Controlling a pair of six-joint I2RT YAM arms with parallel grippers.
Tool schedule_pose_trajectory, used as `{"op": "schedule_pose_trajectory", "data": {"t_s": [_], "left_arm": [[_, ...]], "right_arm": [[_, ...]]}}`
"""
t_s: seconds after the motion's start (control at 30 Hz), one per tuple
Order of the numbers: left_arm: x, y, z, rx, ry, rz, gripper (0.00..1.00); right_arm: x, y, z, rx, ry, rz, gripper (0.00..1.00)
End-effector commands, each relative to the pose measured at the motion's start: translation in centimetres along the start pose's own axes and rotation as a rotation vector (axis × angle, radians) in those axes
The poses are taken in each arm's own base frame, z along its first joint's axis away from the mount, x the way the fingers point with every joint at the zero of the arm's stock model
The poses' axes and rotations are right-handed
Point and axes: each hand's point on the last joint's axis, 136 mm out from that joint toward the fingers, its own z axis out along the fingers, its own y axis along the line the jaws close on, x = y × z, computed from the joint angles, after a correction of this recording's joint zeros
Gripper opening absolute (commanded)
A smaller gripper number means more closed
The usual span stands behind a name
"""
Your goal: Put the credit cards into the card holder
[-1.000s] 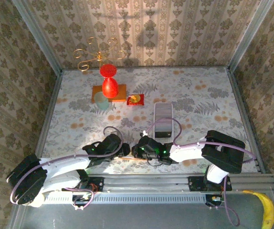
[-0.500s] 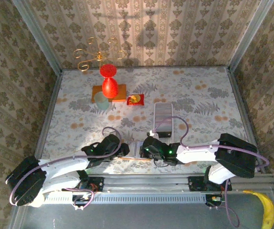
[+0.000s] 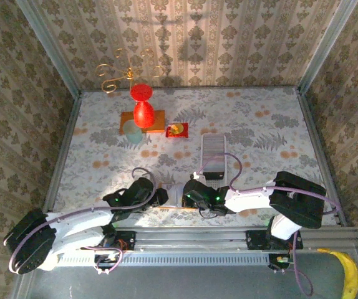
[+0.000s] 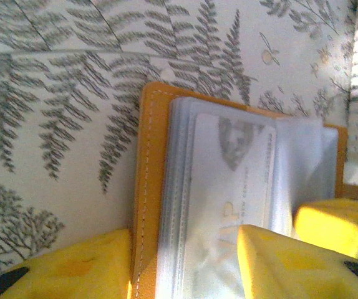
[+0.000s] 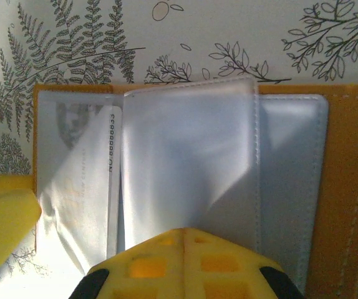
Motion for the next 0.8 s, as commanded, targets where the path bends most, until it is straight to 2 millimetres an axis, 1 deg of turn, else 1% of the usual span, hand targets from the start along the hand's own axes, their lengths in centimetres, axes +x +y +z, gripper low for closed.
{"op": "schedule_pose_trajectory", "data": {"t_s": [0.0, 0.13, 0.23, 0.37, 0.5, 0.57, 0.67, 0.77], "left_arm": [[0.2, -2.9, -0.8, 0.139, 0.022, 0.007, 0.47], [-0.3, -3.6, -1.4, 0.178, -0.004, 0.008, 0.47], [-0.4, -3.6, -1.7, 0.187, -0.019, 0.007, 0.47], [-0.2, -2.7, -1.5, 0.147, -0.015, 0.01, 0.43], [0.2, -2.0, -1.0, 0.092, 0.009, 0.03, 0.39], [0.3, -1.8, -0.7, 0.067, 0.019, 0.04, 0.34], [0.4, -1.6, -0.5, 0.048, 0.029, 0.043, 0.23], [0.3, -1.0, -0.8, 0.009, 0.025, 0.05, 0.11]], "right_arm": [[1.4, -3.3, 0.7, 0.115, 0.045, -0.017, 0.0], [1.4, -3.4, 0.6, 0.117, 0.044, -0.016, 0.0], [1.4, -3.3, 0.6, 0.113, 0.044, -0.015, 0.0], [1.2, -3.0, 0.5, 0.103, 0.038, -0.013, 0.0], [0.8, -2.2, 0.2, 0.082, 0.028, -0.024, 0.0], [0.5, -1.7, -0.1, 0.07, 0.022, -0.034, 0.01], [0.0, -0.8, -0.6, 0.047, 0.01, -0.05, 0.02], [-1.0, -0.1, -1.8, 0.047, -0.015, -0.073, 0.08]]}}
